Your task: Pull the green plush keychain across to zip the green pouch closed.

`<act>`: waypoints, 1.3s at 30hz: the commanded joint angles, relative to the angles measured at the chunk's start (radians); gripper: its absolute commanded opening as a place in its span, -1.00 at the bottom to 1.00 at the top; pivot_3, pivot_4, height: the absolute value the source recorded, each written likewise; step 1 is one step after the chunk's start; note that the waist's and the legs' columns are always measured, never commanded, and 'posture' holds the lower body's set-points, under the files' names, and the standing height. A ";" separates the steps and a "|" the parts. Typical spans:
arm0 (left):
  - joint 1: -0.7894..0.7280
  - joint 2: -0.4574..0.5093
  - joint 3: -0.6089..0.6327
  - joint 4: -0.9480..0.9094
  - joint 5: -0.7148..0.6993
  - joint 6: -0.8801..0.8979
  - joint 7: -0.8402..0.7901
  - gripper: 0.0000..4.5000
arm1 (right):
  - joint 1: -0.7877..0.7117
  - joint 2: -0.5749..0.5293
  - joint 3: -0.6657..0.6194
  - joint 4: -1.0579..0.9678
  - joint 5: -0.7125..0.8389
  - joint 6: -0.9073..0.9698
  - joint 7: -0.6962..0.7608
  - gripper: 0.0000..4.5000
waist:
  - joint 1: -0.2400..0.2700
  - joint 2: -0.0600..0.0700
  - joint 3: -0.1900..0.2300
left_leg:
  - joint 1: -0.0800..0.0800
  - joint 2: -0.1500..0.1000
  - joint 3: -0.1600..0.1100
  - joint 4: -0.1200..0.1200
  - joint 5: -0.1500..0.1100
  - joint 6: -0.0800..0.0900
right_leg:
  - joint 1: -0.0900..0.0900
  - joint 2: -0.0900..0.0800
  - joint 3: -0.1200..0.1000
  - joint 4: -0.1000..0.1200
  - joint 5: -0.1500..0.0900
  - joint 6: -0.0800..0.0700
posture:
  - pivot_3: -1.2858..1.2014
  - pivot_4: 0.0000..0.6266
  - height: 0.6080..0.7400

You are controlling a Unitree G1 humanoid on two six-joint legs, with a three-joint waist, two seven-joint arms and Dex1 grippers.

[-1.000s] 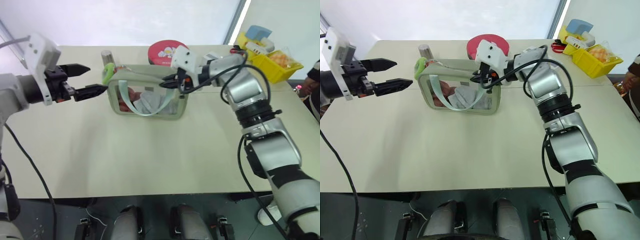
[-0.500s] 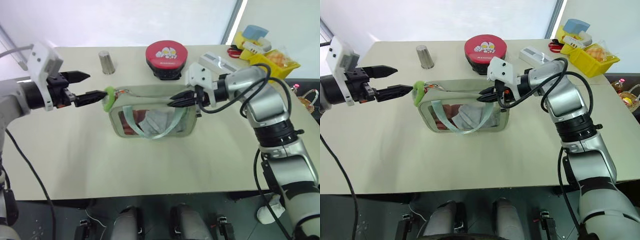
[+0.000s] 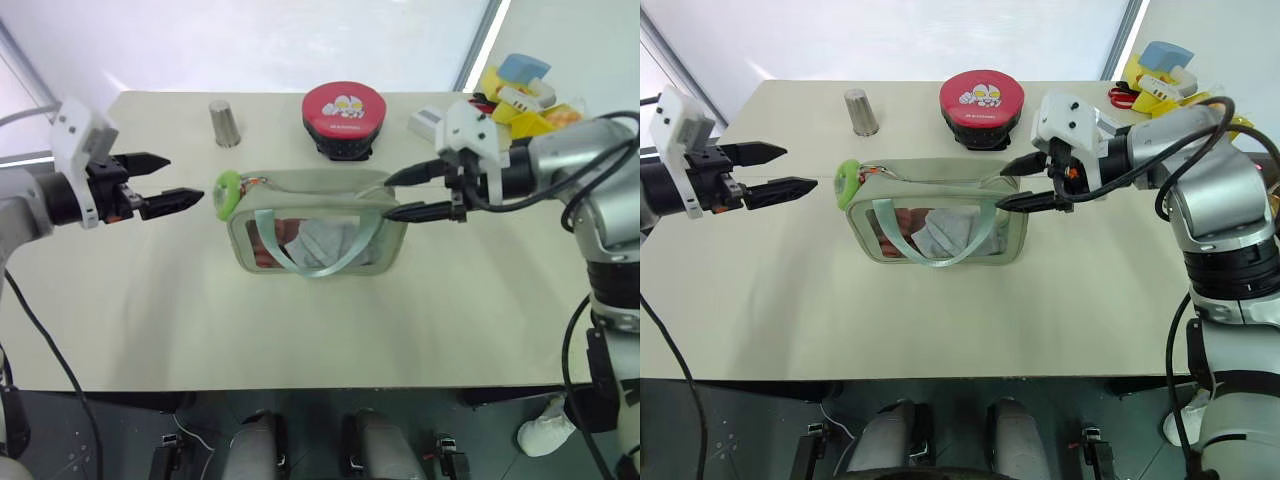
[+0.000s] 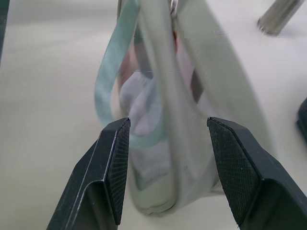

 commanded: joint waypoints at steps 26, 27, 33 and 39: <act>-0.088 -0.205 -0.061 0.156 0.079 -0.101 0.104 1.00 | 0.061 0.048 0.034 -0.061 0.030 -0.022 -0.061 -0.97 | 0.001 0.000 0.000 | 0.000 0.000 0.000 0.000 0.000 0.000 | 0.000 0.001 0.000 0.000 0.000 0.000 | 0.03 -0.52 1.00; -0.087 -0.213 -0.066 0.149 0.072 -0.092 0.096 1.00 | 0.061 0.050 0.036 -0.060 0.028 -0.023 -0.065 -0.97 | 0.000 0.000 0.000 | 0.000 0.000 0.000 0.000 0.000 0.000 | 0.000 0.001 0.000 0.000 0.000 0.000 | 0.03 -0.52 1.00; -0.061 -0.219 -0.096 0.144 0.096 -0.092 0.074 1.00 | 0.053 0.058 0.035 -0.062 0.030 -0.015 -0.086 -0.97 | -0.002 0.000 0.000 | 0.000 0.000 0.000 0.000 0.000 0.000 | 0.000 0.001 0.000 0.000 0.000 0.000 | 0.03 -0.52 1.00; -0.084 -0.266 -0.111 0.188 0.127 -0.130 0.090 1.00 | 0.048 0.052 0.035 -0.068 0.035 -0.006 -0.089 -0.97 | 0.001 0.000 0.000 | 0.000 0.000 0.000 0.000 0.000 0.000 | 0.000 0.001 0.000 0.000 0.000 0.000 | 0.03 -0.52 1.00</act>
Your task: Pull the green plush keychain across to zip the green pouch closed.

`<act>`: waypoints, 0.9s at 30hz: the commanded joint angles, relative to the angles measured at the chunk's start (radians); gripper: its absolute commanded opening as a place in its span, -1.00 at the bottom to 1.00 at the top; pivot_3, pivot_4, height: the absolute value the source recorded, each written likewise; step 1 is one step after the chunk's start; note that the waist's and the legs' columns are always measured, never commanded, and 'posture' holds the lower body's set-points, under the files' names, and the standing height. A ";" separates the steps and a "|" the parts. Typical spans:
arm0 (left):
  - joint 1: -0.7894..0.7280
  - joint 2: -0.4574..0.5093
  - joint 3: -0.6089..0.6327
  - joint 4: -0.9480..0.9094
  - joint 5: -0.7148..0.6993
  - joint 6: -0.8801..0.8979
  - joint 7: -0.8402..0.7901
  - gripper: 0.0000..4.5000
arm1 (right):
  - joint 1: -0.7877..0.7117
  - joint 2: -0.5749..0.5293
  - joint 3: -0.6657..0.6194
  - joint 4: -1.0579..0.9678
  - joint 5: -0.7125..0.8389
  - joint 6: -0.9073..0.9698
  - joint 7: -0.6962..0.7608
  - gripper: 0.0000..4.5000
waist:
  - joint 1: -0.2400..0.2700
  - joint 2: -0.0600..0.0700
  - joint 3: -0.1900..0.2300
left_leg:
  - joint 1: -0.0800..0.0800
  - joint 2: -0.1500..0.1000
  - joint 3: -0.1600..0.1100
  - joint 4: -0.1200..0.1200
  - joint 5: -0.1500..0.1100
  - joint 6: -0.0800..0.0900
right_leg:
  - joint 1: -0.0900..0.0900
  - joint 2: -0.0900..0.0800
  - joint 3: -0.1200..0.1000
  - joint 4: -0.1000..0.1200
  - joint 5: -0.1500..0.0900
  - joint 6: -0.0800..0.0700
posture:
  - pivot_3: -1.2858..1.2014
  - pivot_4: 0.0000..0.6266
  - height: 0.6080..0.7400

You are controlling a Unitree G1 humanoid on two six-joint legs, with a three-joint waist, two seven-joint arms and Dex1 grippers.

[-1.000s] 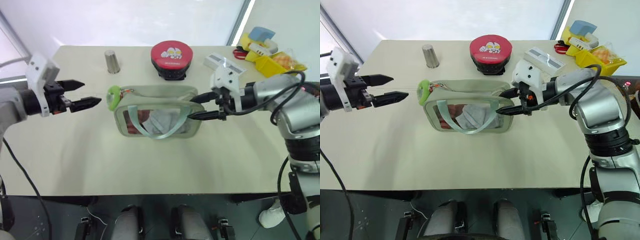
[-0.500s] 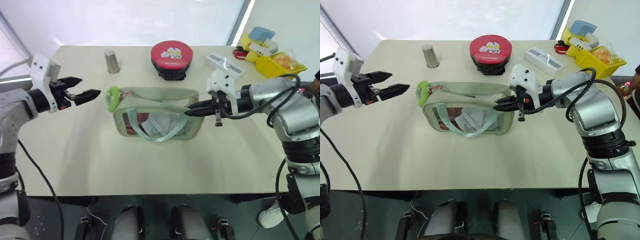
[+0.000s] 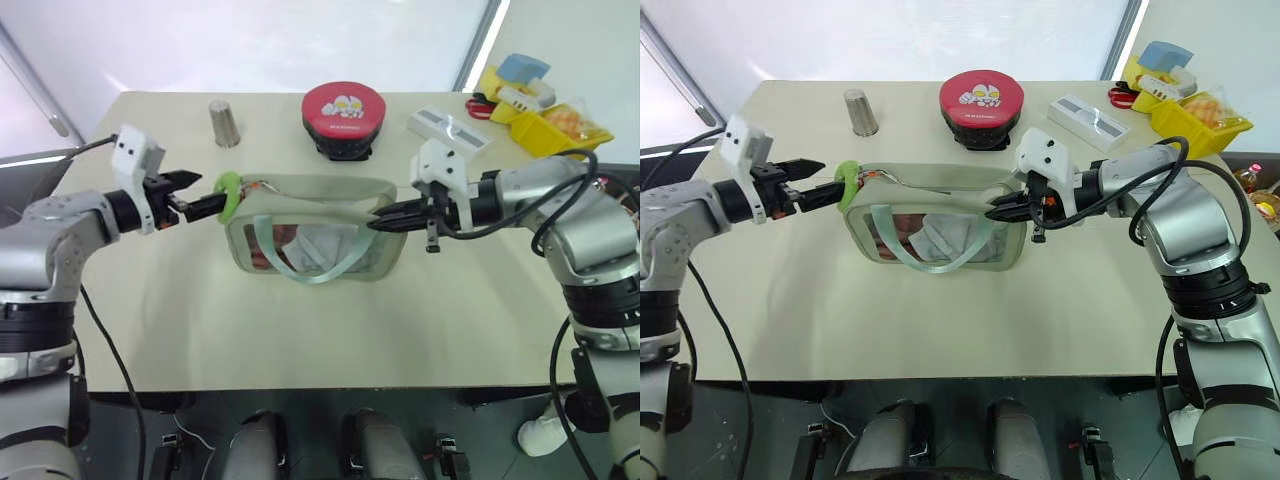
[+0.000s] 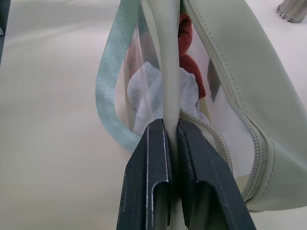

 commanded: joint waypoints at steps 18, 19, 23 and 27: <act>-0.170 0.015 0.045 -0.030 -0.121 0.096 -0.092 -0.98 | -0.037 0.019 0.004 0.019 -0.011 -0.040 -0.024 -1.00 | -0.003 0.000 0.000 | 0.000 0.000 0.000 0.000 0.000 0.000 | 0.000 0.000 0.000 0.000 0.000 0.000 | 0.03 -0.52 1.00; -0.179 0.018 0.018 -0.054 -0.124 0.100 -0.114 -0.98 | -0.039 0.025 0.007 0.026 -0.014 -0.046 -0.027 -1.00 | -0.004 0.000 0.000 | 0.000 0.000 0.000 0.000 0.000 0.000 | 0.000 0.000 0.000 0.000 0.000 0.000 | 0.03 -0.52 1.00; -0.175 0.014 -0.098 -0.124 -0.061 0.049 -0.159 -0.98 | -0.049 0.039 0.014 0.042 -0.023 -0.061 -0.029 -1.00 | -0.002 0.000 0.000 | 0.000 0.000 0.000 0.000 0.000 0.000 | 0.000 0.000 0.000 0.001 0.000 0.000 | 0.03 -0.52 1.00; -0.190 -0.008 -0.177 -0.111 0.023 -0.027 -0.152 -0.98 | -0.046 0.044 0.011 0.039 -0.025 -0.059 -0.031 -1.00 | -0.003 0.000 0.000 | 0.000 0.000 0.000 0.000 0.000 0.000 | 0.000 0.000 0.000 0.001 0.000 0.000 | 0.03 -0.52 1.00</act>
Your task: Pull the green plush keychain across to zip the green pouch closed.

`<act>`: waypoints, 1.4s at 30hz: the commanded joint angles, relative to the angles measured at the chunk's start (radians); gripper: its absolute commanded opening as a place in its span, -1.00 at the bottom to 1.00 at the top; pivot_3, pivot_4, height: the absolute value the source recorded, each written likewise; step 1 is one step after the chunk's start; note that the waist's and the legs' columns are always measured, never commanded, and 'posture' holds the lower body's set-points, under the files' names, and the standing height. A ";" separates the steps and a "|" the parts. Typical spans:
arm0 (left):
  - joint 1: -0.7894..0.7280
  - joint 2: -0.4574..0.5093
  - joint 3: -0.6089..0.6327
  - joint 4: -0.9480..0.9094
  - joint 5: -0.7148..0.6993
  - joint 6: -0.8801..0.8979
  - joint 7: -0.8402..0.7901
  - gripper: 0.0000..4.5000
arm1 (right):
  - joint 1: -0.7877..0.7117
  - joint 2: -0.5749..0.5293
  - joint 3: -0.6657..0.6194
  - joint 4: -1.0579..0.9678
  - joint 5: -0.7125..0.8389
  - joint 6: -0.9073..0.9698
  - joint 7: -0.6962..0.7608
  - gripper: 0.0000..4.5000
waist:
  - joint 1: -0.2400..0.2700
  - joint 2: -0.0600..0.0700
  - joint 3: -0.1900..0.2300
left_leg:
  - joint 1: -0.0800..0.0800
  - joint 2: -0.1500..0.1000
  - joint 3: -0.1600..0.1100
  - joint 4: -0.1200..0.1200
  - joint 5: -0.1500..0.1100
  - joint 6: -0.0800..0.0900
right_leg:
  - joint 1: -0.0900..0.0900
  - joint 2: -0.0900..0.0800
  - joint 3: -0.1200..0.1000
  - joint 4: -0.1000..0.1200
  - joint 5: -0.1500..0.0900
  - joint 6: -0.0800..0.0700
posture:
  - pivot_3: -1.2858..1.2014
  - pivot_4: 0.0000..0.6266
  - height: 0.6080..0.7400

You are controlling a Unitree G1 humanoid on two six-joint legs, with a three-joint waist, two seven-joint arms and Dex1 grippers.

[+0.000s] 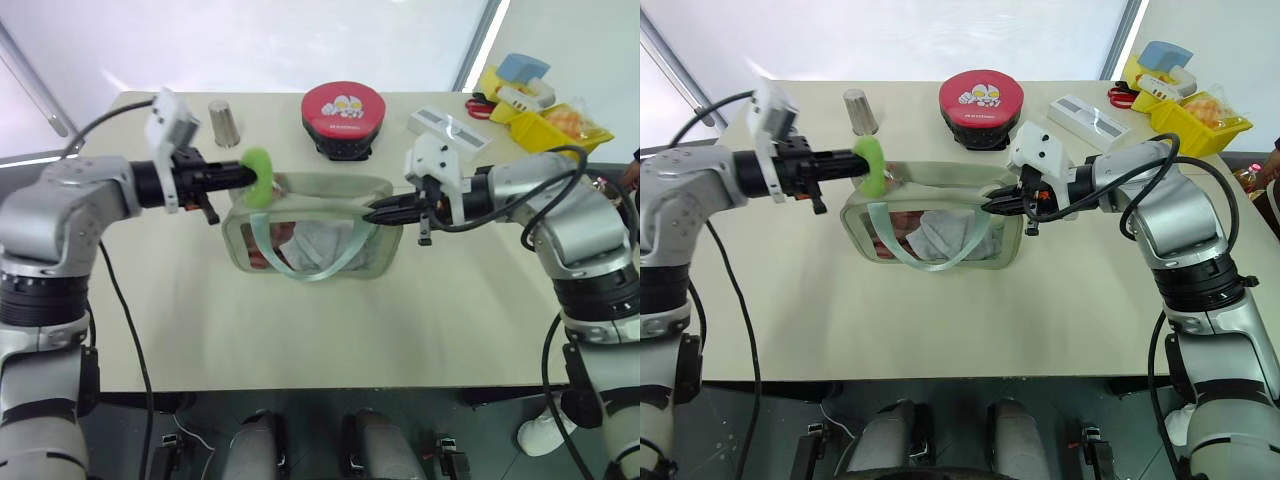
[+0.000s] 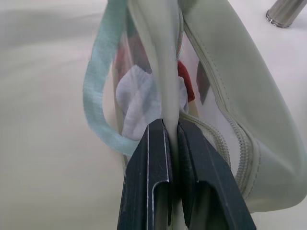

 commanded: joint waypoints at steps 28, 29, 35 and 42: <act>0.219 0.171 0.075 -0.204 0.107 -0.055 0.021 0.98 | -0.053 0.034 0.013 0.035 -0.024 -0.061 0.001 -1.00 | 0.005 0.000 0.000 | 0.000 0.001 -0.001 0.000 0.000 0.000 | 0.000 0.000 0.001 0.000 0.000 0.000 | 0.03 -0.52 1.00; 0.222 0.161 0.071 -0.199 0.114 -0.066 0.028 0.98 | -0.053 0.034 0.013 0.034 -0.024 -0.059 0.001 -1.00 | 0.004 0.000 0.000 | 0.000 0.001 -0.001 0.000 0.000 0.000 | 0.000 0.000 0.001 0.000 0.000 0.000 | 0.03 -0.52 1.00; 0.226 0.162 0.043 -0.161 0.155 -0.132 0.004 -0.08 | -0.054 0.027 0.010 0.018 -0.019 -0.041 0.003 -1.00 | 0.002 0.000 0.000 | 0.000 0.000 0.000 0.000 0.000 0.000 | 0.000 0.001 0.000 0.000 0.000 0.000 | 0.03 -0.52 1.00; 0.224 0.160 0.020 -0.134 0.185 -0.163 -0.001 -1.00 | -0.050 0.018 -0.005 -0.022 0.016 0.015 0.014 -0.83 | 0.002 0.000 0.000 | 0.000 0.001 0.000 0.000 0.000 0.000 | 0.000 0.001 0.001 0.000 0.000 0.000 | 0.03 -0.52 1.00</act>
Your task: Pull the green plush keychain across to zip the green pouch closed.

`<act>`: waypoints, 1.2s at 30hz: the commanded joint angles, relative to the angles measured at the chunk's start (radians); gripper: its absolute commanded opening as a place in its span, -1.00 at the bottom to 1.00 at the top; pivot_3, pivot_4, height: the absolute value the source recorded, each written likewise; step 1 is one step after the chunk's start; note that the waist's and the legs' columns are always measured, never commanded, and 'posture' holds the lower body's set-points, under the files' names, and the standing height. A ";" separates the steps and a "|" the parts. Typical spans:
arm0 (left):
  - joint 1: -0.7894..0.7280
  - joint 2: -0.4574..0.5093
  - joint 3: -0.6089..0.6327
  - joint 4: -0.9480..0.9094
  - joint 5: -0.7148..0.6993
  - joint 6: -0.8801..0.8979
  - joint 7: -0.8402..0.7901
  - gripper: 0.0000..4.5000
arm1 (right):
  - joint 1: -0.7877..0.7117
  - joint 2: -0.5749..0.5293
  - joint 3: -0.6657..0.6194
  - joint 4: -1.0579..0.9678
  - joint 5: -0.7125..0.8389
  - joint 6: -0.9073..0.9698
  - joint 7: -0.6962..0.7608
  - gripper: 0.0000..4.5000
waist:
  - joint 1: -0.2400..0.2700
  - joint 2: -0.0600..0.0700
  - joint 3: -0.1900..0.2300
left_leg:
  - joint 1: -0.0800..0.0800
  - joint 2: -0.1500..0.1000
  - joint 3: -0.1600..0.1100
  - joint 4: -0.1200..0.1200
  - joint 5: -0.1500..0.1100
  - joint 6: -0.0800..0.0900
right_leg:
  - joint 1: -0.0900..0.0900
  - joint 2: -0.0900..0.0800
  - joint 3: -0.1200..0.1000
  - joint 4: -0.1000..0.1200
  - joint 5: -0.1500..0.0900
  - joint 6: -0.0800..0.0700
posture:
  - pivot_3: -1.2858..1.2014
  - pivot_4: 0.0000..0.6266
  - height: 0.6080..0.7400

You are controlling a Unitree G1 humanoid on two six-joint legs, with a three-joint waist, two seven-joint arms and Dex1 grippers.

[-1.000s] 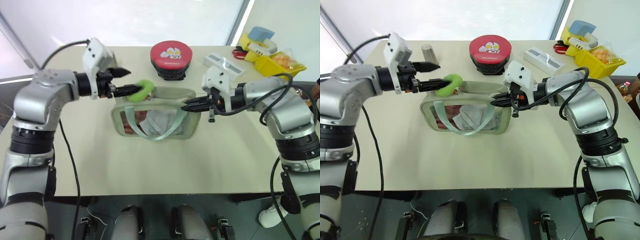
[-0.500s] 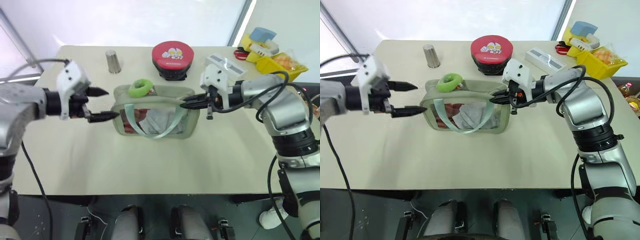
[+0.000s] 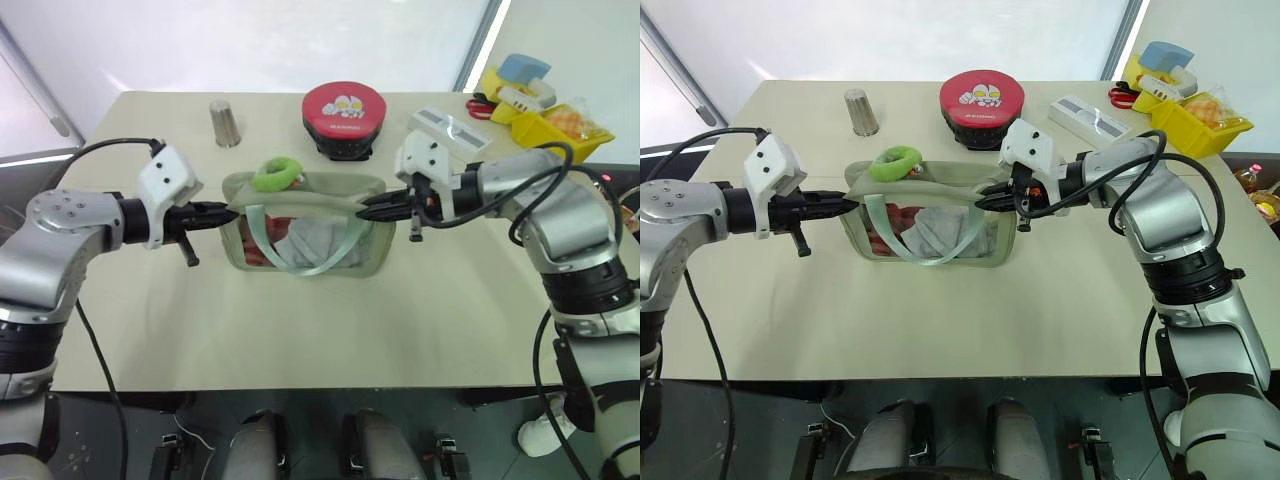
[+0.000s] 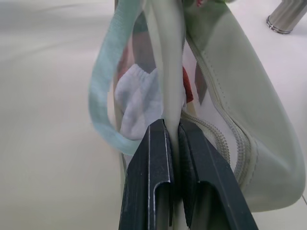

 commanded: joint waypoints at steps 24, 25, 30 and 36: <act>-0.044 -0.004 -0.009 -0.026 0.021 0.011 0.009 -1.00 | -0.325 0.370 0.077 0.375 -0.099 -0.237 -0.104 0.35 | 0.000 -0.001 0.000 | -0.001 -0.001 0.000 0.000 0.000 0.000 | 0.000 -0.001 0.000 0.000 0.000 0.000 | 0.03 -0.52 1.00; -0.043 -0.004 -0.008 -0.027 0.021 0.012 0.010 -1.00 | -0.326 0.374 0.081 0.386 -0.108 -0.247 -0.099 0.35 | -0.001 -0.001 0.000 | -0.001 -0.001 0.000 0.000 0.000 0.000 | 0.000 -0.001 0.000 0.000 0.000 0.000 | 0.03 -0.52 1.00; -0.037 -0.007 -0.002 -0.033 0.021 0.017 0.021 -1.00 | -0.329 0.400 0.070 0.431 -0.125 -0.261 -0.097 0.35 | -0.001 -0.001 0.000 | -0.001 0.000 0.000 0.000 0.000 0.000 | 0.000 -0.001 0.000 0.001 0.000 0.000 | 0.03 -0.52 1.00; -0.046 -0.013 -0.007 -0.015 0.031 0.005 0.025 -1.00 | -0.344 0.411 0.025 0.431 -0.078 -0.183 -0.069 -0.75 | -0.001 0.000 0.000 | -0.001 0.000 0.000 0.000 0.000 0.000 | 0.000 -0.001 0.000 0.001 0.000 0.000 | 0.03 -0.52 1.00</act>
